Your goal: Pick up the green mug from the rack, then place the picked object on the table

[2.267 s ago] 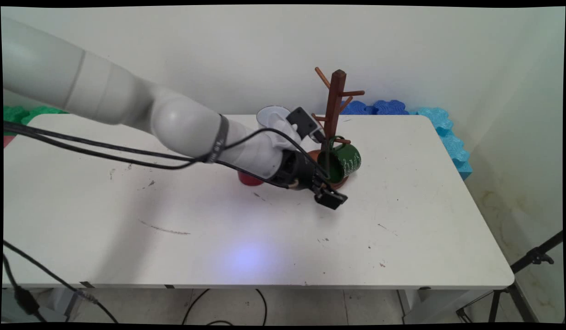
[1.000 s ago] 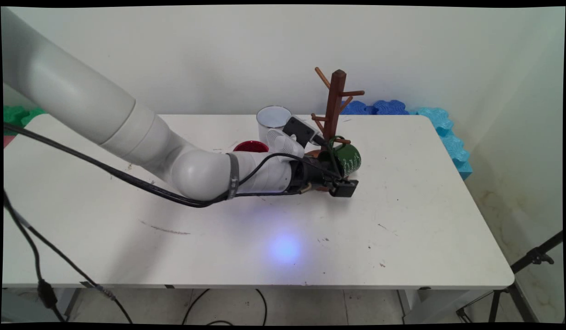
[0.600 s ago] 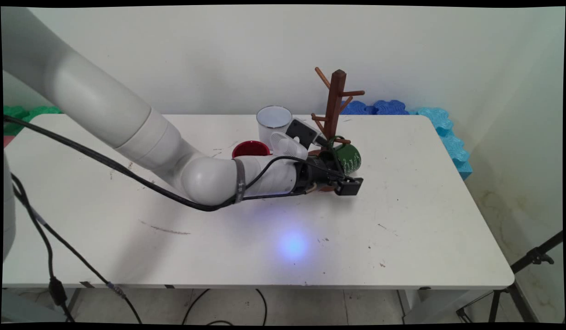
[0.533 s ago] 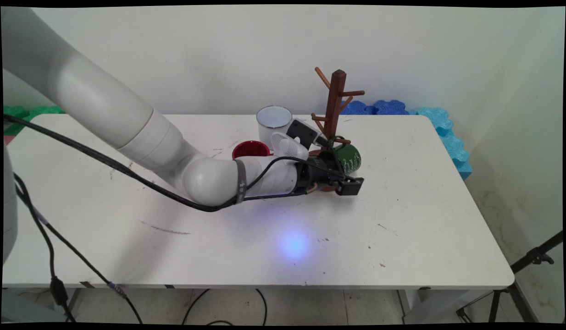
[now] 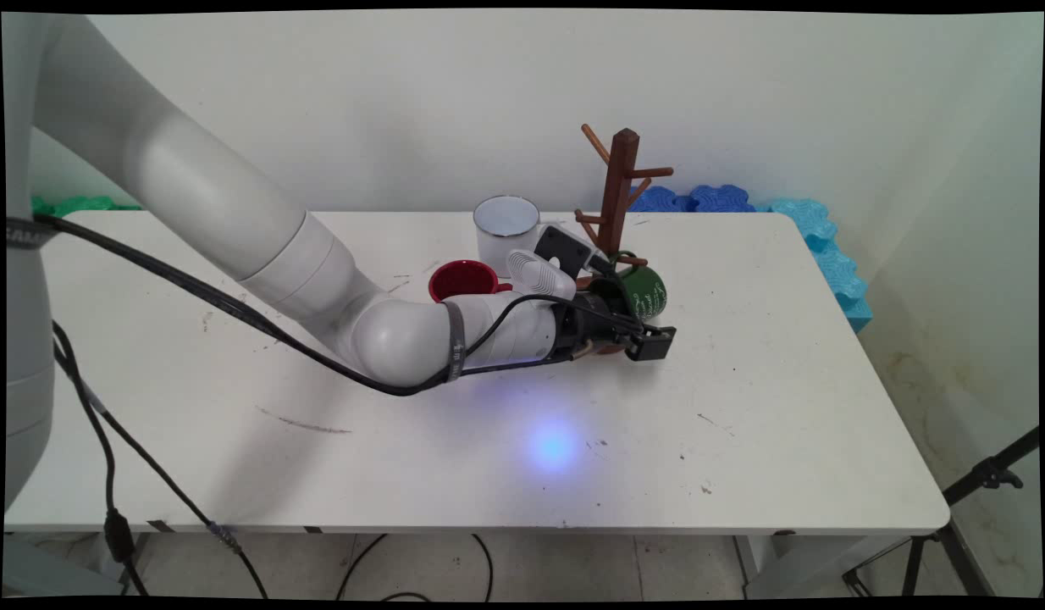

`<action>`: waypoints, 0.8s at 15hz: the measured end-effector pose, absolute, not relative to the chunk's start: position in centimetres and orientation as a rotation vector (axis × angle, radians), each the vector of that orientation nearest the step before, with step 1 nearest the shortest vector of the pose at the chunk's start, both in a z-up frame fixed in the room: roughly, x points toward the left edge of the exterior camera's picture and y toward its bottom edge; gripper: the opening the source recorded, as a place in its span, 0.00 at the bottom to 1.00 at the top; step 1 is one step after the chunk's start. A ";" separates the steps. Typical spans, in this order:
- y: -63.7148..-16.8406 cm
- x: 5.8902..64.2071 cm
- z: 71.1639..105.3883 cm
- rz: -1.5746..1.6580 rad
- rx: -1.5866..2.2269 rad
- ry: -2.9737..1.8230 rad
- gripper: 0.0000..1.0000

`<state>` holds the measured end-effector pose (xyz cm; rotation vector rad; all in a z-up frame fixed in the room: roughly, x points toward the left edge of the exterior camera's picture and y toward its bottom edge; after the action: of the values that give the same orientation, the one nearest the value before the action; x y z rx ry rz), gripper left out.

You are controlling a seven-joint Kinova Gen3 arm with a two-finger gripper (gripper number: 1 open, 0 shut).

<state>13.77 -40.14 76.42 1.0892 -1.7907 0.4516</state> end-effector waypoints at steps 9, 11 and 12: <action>-40.4 13.8 76.0 0.463 1.076 -1.795 0.00; -40.6 14.0 76.0 0.475 1.074 -1.793 0.00; -40.7 14.0 76.0 0.479 1.072 -1.792 0.00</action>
<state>14.01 -40.72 76.00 1.0716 -1.7924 0.4788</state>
